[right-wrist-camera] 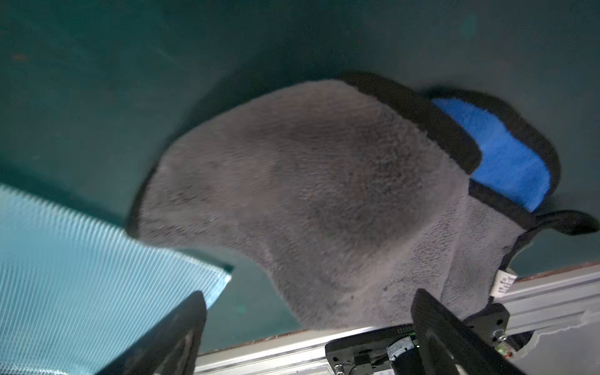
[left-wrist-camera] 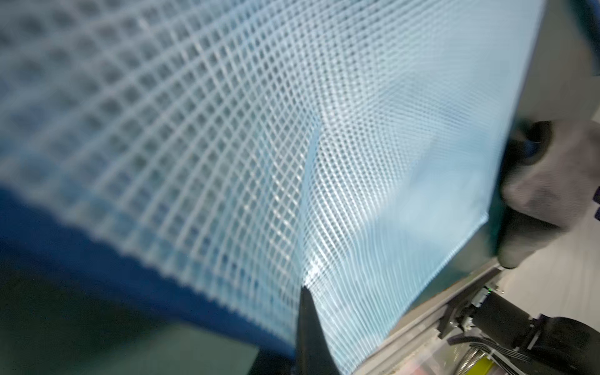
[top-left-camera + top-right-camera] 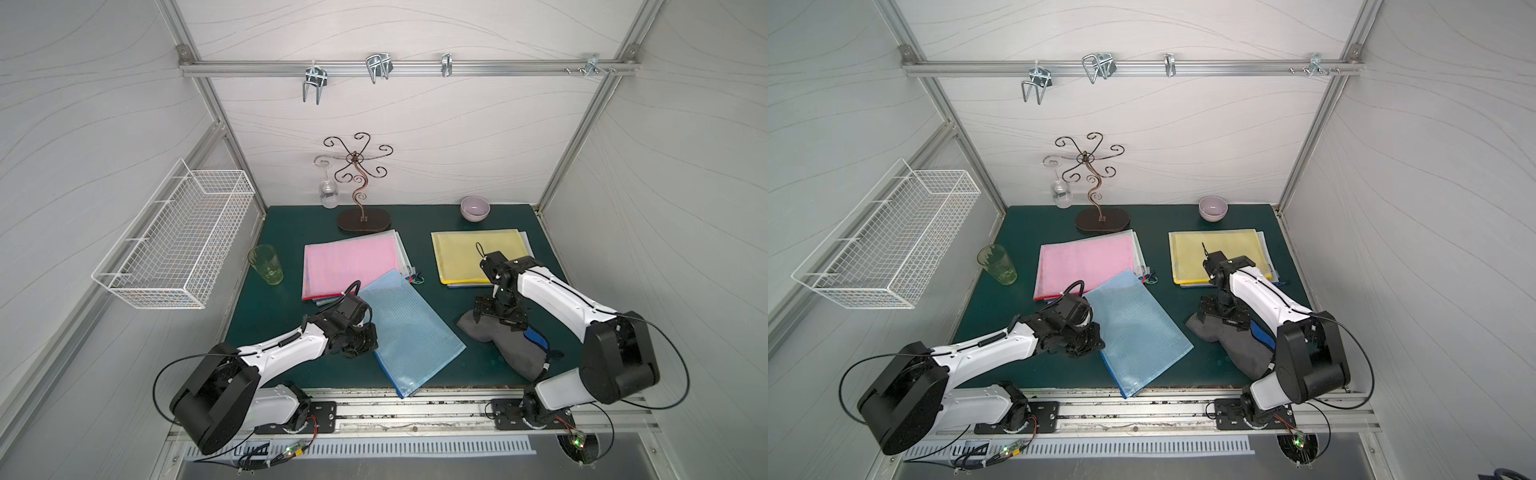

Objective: Wipe the document bag
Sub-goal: Pick up the cleaning item at the center of the board, then wipe the dirt from the document bag.

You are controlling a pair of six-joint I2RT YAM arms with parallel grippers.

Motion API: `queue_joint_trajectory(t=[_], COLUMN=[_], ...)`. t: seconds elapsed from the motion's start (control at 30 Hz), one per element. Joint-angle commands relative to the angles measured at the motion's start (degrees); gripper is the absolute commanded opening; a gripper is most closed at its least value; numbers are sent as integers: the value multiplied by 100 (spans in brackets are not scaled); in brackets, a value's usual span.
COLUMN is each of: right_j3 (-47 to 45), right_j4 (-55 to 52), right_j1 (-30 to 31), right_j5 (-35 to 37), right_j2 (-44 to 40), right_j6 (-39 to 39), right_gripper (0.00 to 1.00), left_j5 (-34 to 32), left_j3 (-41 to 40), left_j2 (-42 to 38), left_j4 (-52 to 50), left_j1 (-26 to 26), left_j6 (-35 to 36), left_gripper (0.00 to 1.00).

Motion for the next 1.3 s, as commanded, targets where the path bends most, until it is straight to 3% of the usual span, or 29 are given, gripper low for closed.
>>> queue_joint_trajectory(t=[0.0,0.1,0.17,0.23,0.33,0.37,0.53,0.63,0.83,1.13,1.2,1.27], right_j3=[-430,-628,-754,-865,-951,-939,-264,348,1717,3810,3924,3902], right_j4=[678,1120,1375,1541,1529,1492,906,827,1236,2708,2897,2711], right_j1=[-269,-411,-472,-472,-465,-440,452,1088,2213,3028,3038,2945], right_j5=[-66,-264,-473,-623,-866,-956,-729,-1174,-2407,-4543,-4639,-4224], right_j2=[321,595,579,436,102,-31,-962,-860,891,3707,4078,4267], right_j6=[325,264,231,194,25,-46,-365,-535,-777,-141,97,90], right_gripper=[99,95,81,58,4,0,0,0,0,0,0,0], left_j5=[17,40,35,49,44,44,122,251,449,336,291,257], left_j3=[-110,-155,-198,-263,-357,-356,-336,-274,-208,-121,-96,-71], left_j2=[216,391,466,471,453,431,114,-124,-340,-432,-436,-430], left_j4=[400,421,465,548,624,611,340,0,-342,-589,-636,-679], left_j1=[-59,-77,-84,-91,-95,-103,-147,-178,-256,-481,-475,-481], left_j6=[0,67,61,18,-43,-43,5,12,47,12,12,13], left_gripper=[0,0,0,0,0,0,0,0,0,0,0,0])
